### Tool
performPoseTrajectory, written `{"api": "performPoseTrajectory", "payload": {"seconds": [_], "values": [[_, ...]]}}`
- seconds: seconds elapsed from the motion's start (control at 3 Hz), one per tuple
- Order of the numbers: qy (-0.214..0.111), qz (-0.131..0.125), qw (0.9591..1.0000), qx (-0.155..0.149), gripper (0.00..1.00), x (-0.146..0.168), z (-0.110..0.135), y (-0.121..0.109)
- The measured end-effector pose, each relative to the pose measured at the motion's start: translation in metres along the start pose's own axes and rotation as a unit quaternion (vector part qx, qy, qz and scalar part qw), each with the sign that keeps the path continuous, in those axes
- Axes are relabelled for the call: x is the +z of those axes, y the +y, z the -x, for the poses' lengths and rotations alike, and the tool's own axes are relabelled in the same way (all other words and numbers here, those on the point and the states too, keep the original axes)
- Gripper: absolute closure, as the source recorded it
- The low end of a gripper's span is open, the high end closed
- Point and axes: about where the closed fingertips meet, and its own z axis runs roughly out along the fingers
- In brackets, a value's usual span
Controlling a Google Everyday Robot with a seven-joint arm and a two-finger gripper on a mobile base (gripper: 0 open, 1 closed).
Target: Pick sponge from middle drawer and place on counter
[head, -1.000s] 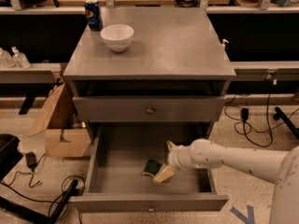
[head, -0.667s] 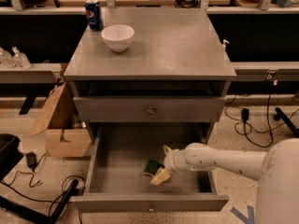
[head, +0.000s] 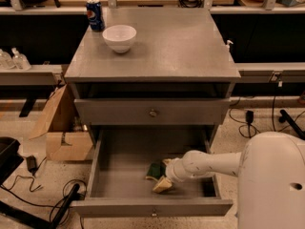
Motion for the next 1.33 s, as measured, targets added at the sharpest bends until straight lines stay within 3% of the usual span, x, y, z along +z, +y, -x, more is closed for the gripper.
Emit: {"api": "performPoseTrajectory", "payload": {"seconds": [0.33,0.67,1.0,1.33], "values": [[0.032,-0.011,0.9994,-0.006,0.48,-0.024,-0.012,0.000],[0.059,-0.025,0.9975,-0.031,0.71,-0.066,0.000,0.001],[0.065,-0.041,0.9948,-0.067,0.99,-0.131,0.037,-0.003],[0.046,-0.036,0.9944,-0.088,1.00,-0.180,0.064,-0.017]]}}
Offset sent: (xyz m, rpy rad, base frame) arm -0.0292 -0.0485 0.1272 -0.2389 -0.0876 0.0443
